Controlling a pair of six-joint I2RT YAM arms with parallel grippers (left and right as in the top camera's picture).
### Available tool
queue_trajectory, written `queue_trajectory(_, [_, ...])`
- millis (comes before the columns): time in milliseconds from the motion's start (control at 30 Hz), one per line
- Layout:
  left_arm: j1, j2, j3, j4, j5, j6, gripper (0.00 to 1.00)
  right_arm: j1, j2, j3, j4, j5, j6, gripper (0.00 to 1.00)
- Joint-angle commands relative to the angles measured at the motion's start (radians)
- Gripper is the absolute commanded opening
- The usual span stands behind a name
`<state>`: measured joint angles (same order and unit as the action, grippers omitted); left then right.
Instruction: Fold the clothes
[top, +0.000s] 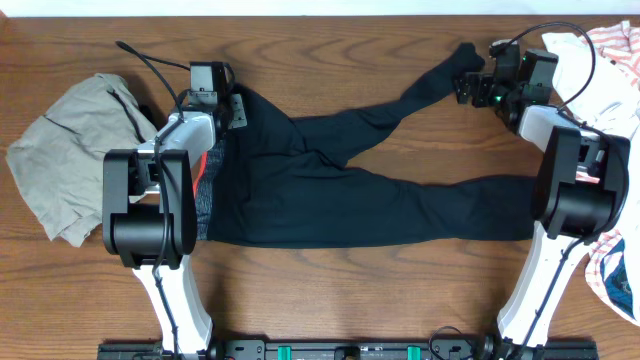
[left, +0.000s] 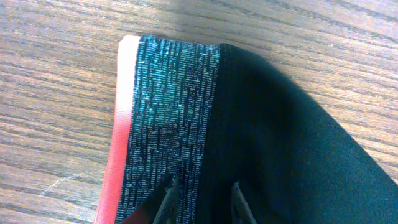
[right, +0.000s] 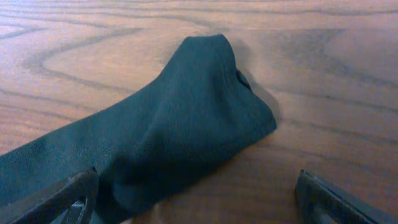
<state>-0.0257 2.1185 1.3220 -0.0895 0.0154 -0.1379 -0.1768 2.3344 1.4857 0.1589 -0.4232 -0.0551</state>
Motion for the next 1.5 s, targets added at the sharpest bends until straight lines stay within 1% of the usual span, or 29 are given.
queue_trajectory(0, [0.000, 0.055, -0.035, -0.044, -0.034, -0.021, 0.30, 0.022, 0.044, 0.008, 0.028, -0.013, 0.017, 0.99])
queue_trajectory(167, [-0.019, 0.054, -0.035, -0.044, -0.034, -0.021, 0.30, 0.042, 0.063, 0.008, 0.064, 0.003, 0.017, 0.99])
queue_trajectory(233, [-0.027, 0.055, -0.035, -0.044, -0.034, -0.021, 0.30, 0.051, 0.068, 0.008, 0.070, 0.016, 0.017, 0.95])
queue_trajectory(267, [-0.032, 0.055, -0.035, -0.044, -0.034, -0.021, 0.30, 0.056, 0.070, 0.008, 0.071, 0.030, 0.017, 0.88])
queue_trajectory(300, [-0.035, 0.055, -0.035, -0.044, -0.034, -0.021, 0.30, 0.059, 0.070, 0.008, 0.069, 0.045, 0.018, 0.76])
queue_trajectory(333, [-0.037, 0.054, -0.035, -0.044, -0.035, -0.021, 0.30, 0.060, 0.070, 0.008, 0.065, 0.064, 0.021, 0.61])
queue_trajectory(400, [-0.039, 0.055, -0.035, -0.044, -0.035, -0.021, 0.30, 0.059, 0.066, 0.008, 0.056, 0.115, 0.061, 0.15])
queue_trajectory(433, [-0.038, 0.055, -0.035, -0.045, -0.035, -0.021, 0.30, 0.055, 0.063, 0.008, 0.047, 0.134, 0.080, 0.02])
queue_trajectory(567, [-0.034, 0.055, -0.035, -0.045, -0.035, -0.021, 0.30, 0.022, 0.016, 0.008, -0.022, 0.136, 0.114, 0.01])
queue_trajectory(667, [-0.032, 0.055, -0.035, -0.045, -0.035, -0.021, 0.30, -0.004, -0.061, 0.008, -0.116, 0.135, 0.114, 0.01])
queue_trajectory(900, [-0.032, 0.055, -0.035, -0.044, -0.035, -0.020, 0.30, -0.027, -0.313, 0.008, -0.444, 0.135, 0.114, 0.01])
queue_trajectory(1067, [-0.032, 0.055, -0.035, -0.045, -0.035, -0.020, 0.30, -0.026, -0.444, 0.008, -0.659, 0.135, 0.130, 0.02])
queue_trajectory(1167, [-0.032, 0.055, -0.035, -0.045, -0.035, -0.020, 0.30, -0.026, -0.482, 0.008, -0.724, 0.136, 0.166, 0.02])
queue_trajectory(1333, [-0.032, 0.054, -0.035, -0.045, -0.035, -0.020, 0.30, -0.028, -0.492, 0.008, -0.830, 0.136, 0.246, 0.01])
queue_trajectory(1467, [-0.032, 0.054, -0.035, -0.048, -0.035, -0.020, 0.30, -0.028, -0.492, 0.008, -0.914, 0.146, 0.252, 0.02])
